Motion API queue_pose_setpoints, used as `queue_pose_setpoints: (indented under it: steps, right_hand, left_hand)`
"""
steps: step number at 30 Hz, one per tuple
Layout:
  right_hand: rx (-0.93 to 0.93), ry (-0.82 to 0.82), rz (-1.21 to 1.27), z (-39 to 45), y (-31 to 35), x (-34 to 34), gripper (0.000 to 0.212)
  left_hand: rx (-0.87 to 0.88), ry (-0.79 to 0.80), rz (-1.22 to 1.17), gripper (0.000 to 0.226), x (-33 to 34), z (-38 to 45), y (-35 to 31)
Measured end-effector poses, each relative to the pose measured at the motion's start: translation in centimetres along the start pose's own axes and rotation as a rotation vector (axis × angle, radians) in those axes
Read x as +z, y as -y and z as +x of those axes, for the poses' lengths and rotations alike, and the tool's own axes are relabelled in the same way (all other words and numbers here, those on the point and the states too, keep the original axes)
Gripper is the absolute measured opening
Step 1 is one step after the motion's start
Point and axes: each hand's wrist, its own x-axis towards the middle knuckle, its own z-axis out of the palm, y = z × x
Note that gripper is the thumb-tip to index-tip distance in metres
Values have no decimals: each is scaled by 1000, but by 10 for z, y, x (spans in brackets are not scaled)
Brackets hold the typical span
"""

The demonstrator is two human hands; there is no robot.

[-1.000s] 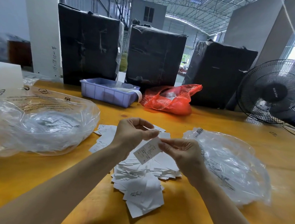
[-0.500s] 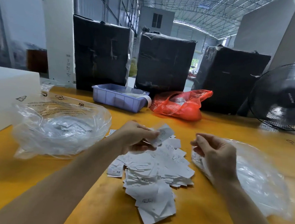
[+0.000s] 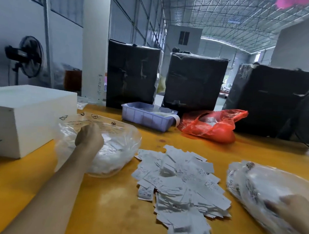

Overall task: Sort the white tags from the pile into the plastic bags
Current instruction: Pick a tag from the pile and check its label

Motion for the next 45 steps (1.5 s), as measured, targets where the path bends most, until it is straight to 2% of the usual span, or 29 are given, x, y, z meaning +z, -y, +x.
queue_pose_setpoints:
  steps: [4,8,10,12,13,14,16,18,20,22,25,28,31,35,38,45]
  right_hand:
    - [-24,-137,122,-16,18,-12,28]
    - [-13,-156,238,-21,22,-17,40]
    - [-34,-271,424,-22,25,-27,27]
    - [-58,-354,807,-26,34,-38,11]
    - [-64,-291,1036,-32,42,-45,13]
    - [-75,-149,1257,-38,50,-49,17]
    - [-118,176,1482,-51,69,-50,21]
    - [-199,392,1443,-64,88,-43,15]
    - [-298,504,1318,-77,105,-33,11]
    - [-391,574,1221,-85,114,-24,12]
    - [-481,600,1095,-90,119,-17,8]
    - [-446,608,1065,-93,121,-16,14]
    - [-319,570,1156,-92,123,-16,16]
    - [-214,534,1275,-90,122,-15,9]
    - [-190,510,1306,-90,122,-14,7]
    - [-165,438,1430,-87,122,-16,4]
  left_hand:
    - [72,-37,48,42,3,-7,-23]
    - [290,-142,-40,38,7,-25,-51]
    - [449,-156,-193,36,14,-41,-67]
    - [620,-93,-355,33,21,-65,-83]
    - [699,-29,-433,29,23,-78,-91]
    - [763,60,-516,26,24,-92,-97]
    - [816,334,-677,27,25,-119,-110]
    - [761,660,-844,44,25,-139,-119]
    - [637,957,-964,61,26,-148,-124]
    - [620,1060,-958,58,28,-150,-122]
    - [625,1007,-879,27,31,-146,-116]
    - [509,908,-919,6,36,-137,-112]
    - [387,897,-1013,7,38,-131,-111]
    - [307,970,-1059,13,39,-129,-110]
    - [278,1031,-1059,26,38,-128,-110]
    - [254,1025,-1118,30,40,-128,-112]
